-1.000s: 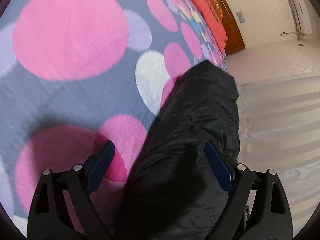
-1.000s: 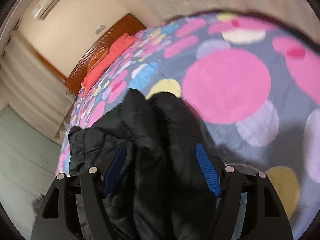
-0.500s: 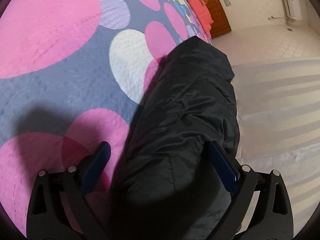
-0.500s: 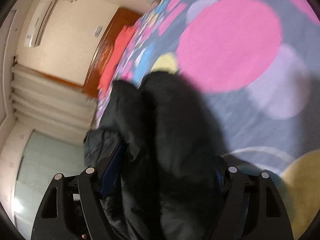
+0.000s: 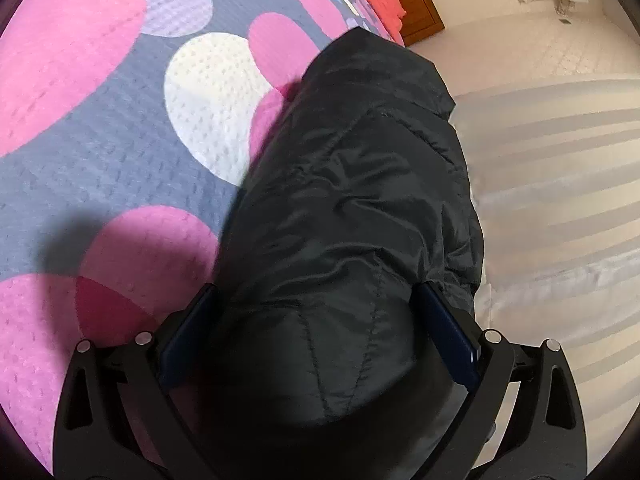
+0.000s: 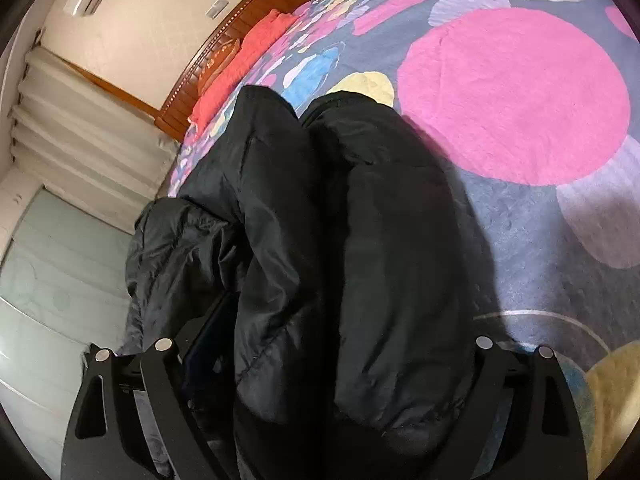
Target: Fold large clothes
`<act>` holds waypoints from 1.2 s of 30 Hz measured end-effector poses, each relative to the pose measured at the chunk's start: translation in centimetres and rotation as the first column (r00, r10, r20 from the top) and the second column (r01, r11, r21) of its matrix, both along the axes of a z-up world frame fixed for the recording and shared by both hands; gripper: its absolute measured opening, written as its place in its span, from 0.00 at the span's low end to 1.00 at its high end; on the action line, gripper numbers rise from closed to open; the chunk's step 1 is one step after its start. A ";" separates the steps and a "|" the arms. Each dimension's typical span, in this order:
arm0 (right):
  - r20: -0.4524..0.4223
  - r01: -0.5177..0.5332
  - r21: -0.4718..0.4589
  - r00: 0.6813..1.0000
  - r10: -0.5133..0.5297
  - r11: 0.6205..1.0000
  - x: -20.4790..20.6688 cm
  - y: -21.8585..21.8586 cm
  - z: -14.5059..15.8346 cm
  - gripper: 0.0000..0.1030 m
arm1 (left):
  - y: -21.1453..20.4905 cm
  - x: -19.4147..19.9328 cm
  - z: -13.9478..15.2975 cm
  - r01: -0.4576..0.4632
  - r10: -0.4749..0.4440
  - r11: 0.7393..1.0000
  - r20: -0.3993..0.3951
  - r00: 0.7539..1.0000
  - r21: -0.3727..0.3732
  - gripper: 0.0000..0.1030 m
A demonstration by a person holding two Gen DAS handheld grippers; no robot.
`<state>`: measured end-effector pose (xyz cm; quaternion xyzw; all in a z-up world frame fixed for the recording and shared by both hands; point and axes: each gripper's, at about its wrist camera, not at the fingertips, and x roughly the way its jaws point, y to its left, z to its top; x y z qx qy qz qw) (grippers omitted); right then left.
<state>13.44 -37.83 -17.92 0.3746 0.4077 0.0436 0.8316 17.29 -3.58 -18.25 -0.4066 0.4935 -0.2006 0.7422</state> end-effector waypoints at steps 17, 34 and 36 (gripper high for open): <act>0.034 -0.035 0.102 0.999 0.032 0.994 -0.4 0.2 -1.0 0.37 | -3.5 0.8 2.5 0.033 -0.037 0.994 0.038 0.999 0.109 0.85; 0.100 -0.110 0.055 0.989 0.104 0.992 1.4 5.2 0.8 0.30 | -1.0 0.6 6.0 0.018 -0.039 0.988 0.128 0.991 0.156 0.79; 0.109 -0.136 0.077 0.986 0.128 0.988 2.9 6.6 0.7 0.30 | 0.6 1.0 6.4 -0.003 -0.018 0.988 0.132 0.991 0.157 0.79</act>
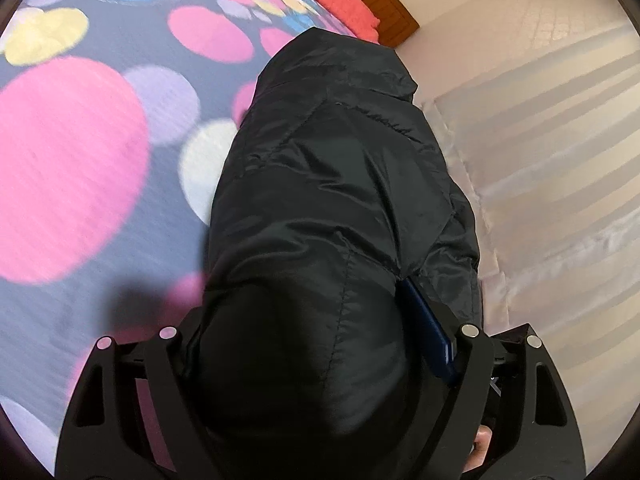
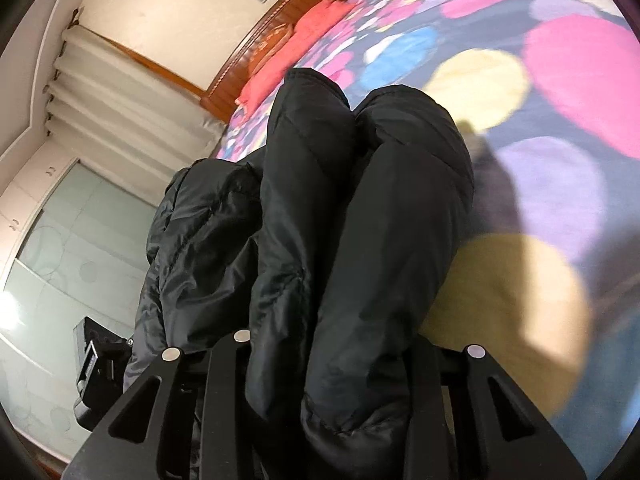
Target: Fold large clothes
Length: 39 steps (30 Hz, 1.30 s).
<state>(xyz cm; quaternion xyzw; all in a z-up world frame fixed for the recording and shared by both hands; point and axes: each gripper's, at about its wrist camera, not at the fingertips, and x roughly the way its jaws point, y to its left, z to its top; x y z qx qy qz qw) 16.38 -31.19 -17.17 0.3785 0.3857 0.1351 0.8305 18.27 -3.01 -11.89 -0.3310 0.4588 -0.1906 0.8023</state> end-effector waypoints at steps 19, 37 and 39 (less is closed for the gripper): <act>-0.049 -0.110 0.067 0.992 0.113 0.992 8.8 5.9 -3.4 0.31 | 9.4 5.4 -2.3 -0.130 0.129 0.992 -0.050 0.990 -0.008 0.81; -0.086 -0.122 -0.011 0.989 0.121 0.992 2.5 6.2 -1.8 0.71 | 12.9 -2.0 -4.0 -0.073 0.070 0.987 -0.025 0.997 -0.144 0.92; -0.079 -0.123 -0.004 0.989 0.123 0.992 1.5 6.3 -2.6 0.70 | 13.0 -2.2 -4.8 -0.080 0.073 0.979 -0.046 0.996 -0.185 0.92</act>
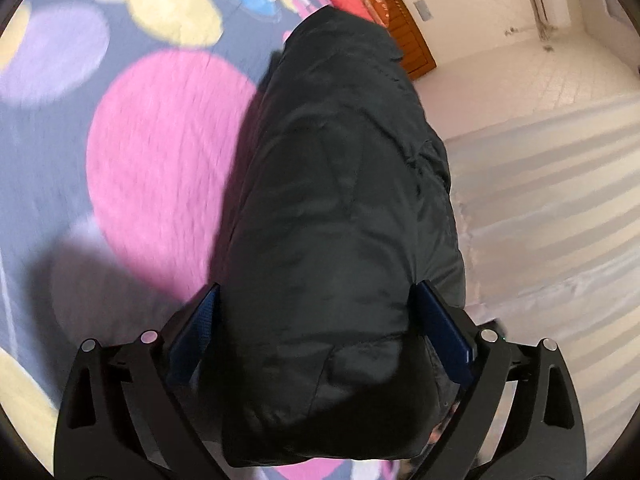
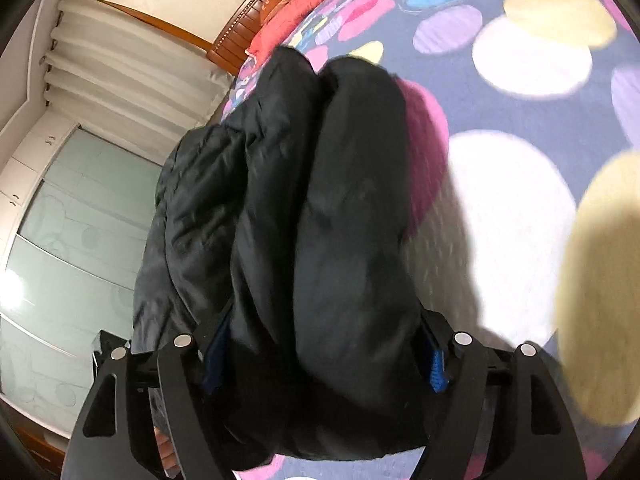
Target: Fold large clothes
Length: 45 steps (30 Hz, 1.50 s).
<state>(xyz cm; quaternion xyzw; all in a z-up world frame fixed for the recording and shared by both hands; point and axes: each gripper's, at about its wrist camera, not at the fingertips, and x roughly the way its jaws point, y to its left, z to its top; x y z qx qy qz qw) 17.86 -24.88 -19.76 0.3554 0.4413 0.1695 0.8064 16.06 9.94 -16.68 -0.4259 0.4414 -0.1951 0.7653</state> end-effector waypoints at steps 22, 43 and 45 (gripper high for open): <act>-0.017 0.004 0.025 1.000 -0.003 1.000 -2.1 -1.2 0.9 0.66 | 2.4 -2.1 1.9 0.031 -0.037 0.995 0.055 0.998 0.098 0.85; -0.032 0.105 -0.019 0.994 -0.106 0.994 6.5 -4.0 0.4 0.46 | 1.7 7.6 2.3 -0.016 0.018 0.987 -0.011 1.000 0.161 0.82; -0.024 0.109 -0.015 0.994 -0.109 0.994 6.2 -4.0 0.3 0.46 | 1.5 7.6 2.4 -0.017 0.019 0.984 -0.012 1.000 0.176 0.82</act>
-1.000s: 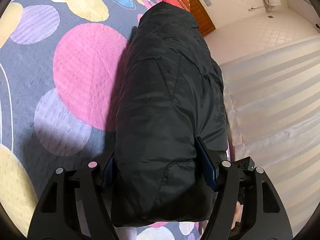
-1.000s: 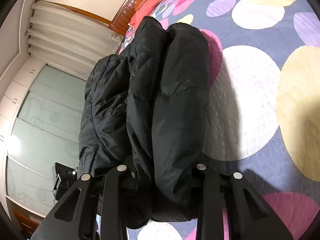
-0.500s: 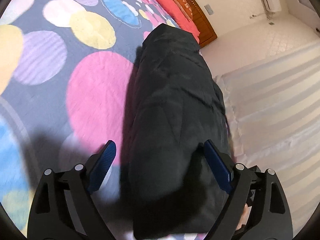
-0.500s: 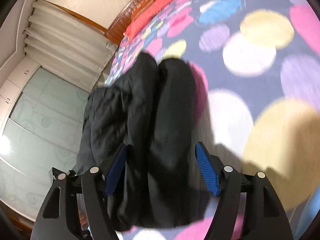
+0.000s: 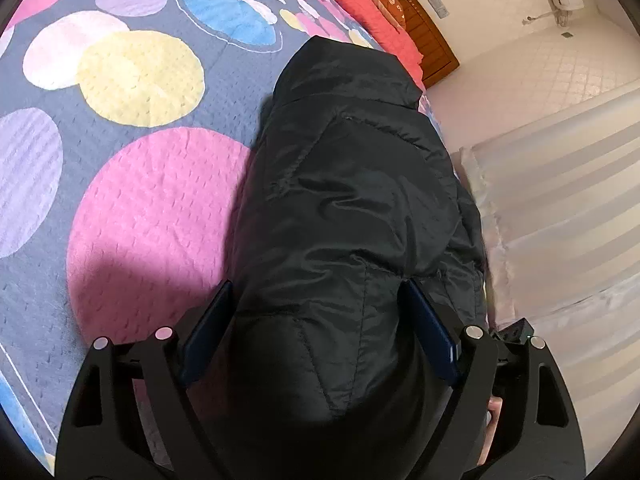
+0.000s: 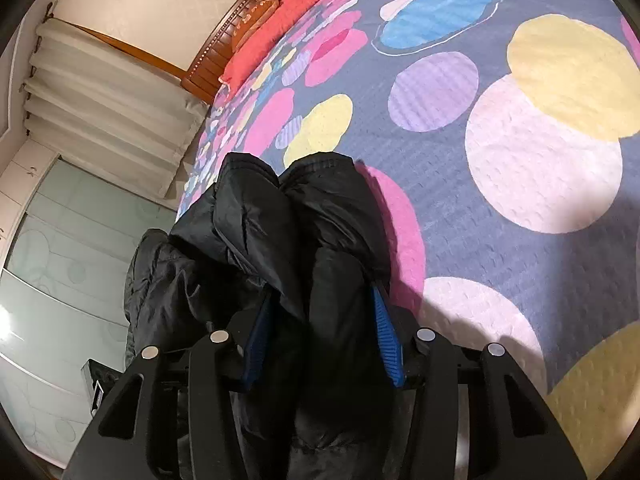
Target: Fold large clothes
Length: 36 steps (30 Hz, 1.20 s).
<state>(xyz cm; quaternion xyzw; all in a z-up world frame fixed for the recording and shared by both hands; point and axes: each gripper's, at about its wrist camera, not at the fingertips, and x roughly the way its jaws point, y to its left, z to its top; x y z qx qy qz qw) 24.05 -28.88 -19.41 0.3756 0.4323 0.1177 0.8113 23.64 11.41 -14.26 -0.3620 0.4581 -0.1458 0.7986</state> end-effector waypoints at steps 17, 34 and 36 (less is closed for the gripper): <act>0.026 0.014 -0.014 1.000 -0.014 1.000 -5.5 1.4 2.4 0.58 | -1.4 -4.3 2.6 -0.022 0.015 0.990 0.048 0.999 0.139 0.86; 0.003 0.020 -0.021 1.000 -0.020 1.000 -12.2 1.9 2.3 0.58 | -2.4 -11.6 3.0 -0.032 0.022 0.983 0.057 0.998 0.182 0.87; 0.007 0.020 -0.039 1.000 -0.019 0.999 -13.2 2.1 2.6 0.58 | -2.7 -12.5 3.2 -0.032 0.021 0.980 0.062 0.998 0.196 0.87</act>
